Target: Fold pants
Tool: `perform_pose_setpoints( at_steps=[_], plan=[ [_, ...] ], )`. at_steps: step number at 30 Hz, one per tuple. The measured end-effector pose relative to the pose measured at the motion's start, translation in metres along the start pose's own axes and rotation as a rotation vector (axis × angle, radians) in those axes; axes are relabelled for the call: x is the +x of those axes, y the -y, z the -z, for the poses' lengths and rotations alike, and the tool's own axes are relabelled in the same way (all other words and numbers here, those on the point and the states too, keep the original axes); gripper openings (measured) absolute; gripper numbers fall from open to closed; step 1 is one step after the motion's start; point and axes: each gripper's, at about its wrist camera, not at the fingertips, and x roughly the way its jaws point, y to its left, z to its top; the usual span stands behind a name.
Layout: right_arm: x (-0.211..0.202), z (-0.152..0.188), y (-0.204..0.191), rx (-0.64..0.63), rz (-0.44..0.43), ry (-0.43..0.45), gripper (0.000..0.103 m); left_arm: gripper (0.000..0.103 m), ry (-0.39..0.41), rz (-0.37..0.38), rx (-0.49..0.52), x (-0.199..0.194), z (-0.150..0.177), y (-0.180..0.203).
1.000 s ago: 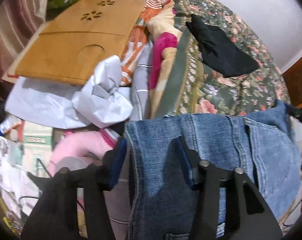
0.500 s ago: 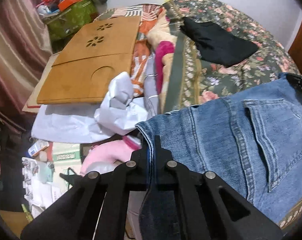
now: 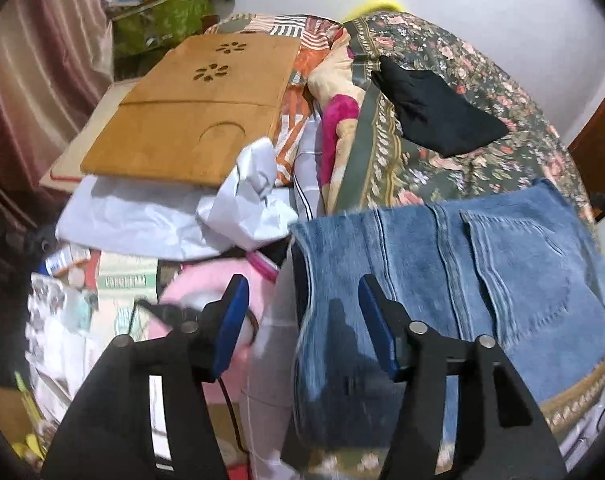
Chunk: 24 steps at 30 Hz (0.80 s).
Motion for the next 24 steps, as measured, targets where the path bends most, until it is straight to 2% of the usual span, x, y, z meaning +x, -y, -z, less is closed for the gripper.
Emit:
perform_pose_setpoints(
  at_steps=[2,4,5,6,7,8,9,11,15,19,22,24],
  plan=[
    [-0.018,0.015,-0.002,0.003,0.010,0.015,0.036,0.065,-0.046,0.038,-0.026,0.001,0.014,-0.004],
    [-0.029,0.032,-0.002,0.017,0.020,0.009,0.036,0.065,-0.106,0.086,-0.044,0.008,0.029,-0.004],
    [-0.034,0.041,-0.002,0.027,0.028,0.004,0.036,0.062,-0.126,0.105,-0.044,0.012,0.036,-0.004],
    [-0.037,0.052,-0.002,0.035,0.036,-0.006,0.036,0.056,-0.132,0.127,-0.040,0.014,0.044,-0.002],
    [-0.038,0.063,-0.003,0.043,0.041,-0.018,0.036,0.040,-0.132,0.156,-0.037,0.015,0.049,0.000],
    [-0.038,0.071,-0.002,0.052,0.044,-0.027,0.036,0.032,-0.123,0.167,-0.037,0.013,0.053,0.003],
    [-0.037,0.079,-0.002,0.063,0.045,-0.042,0.036,0.024,-0.095,0.168,-0.025,0.008,0.056,0.008],
    [-0.034,0.094,-0.002,0.093,0.035,-0.062,0.036,0.015,-0.061,0.113,0.024,0.000,0.058,0.017],
    [-0.025,0.121,-0.007,0.160,0.000,-0.118,0.036,0.013,-0.032,0.014,0.122,-0.011,0.060,0.031],
    [-0.031,0.136,-0.018,0.171,0.042,-0.064,0.037,0.014,-0.057,-0.005,0.143,-0.001,0.064,0.029],
    [-0.033,0.139,-0.014,0.179,0.038,-0.034,0.035,0.014,-0.050,-0.021,0.140,0.002,0.067,0.032],
    [-0.041,0.140,-0.006,0.213,0.026,-0.015,0.035,0.021,-0.037,-0.045,0.137,-0.007,0.061,0.034]
  ],
)
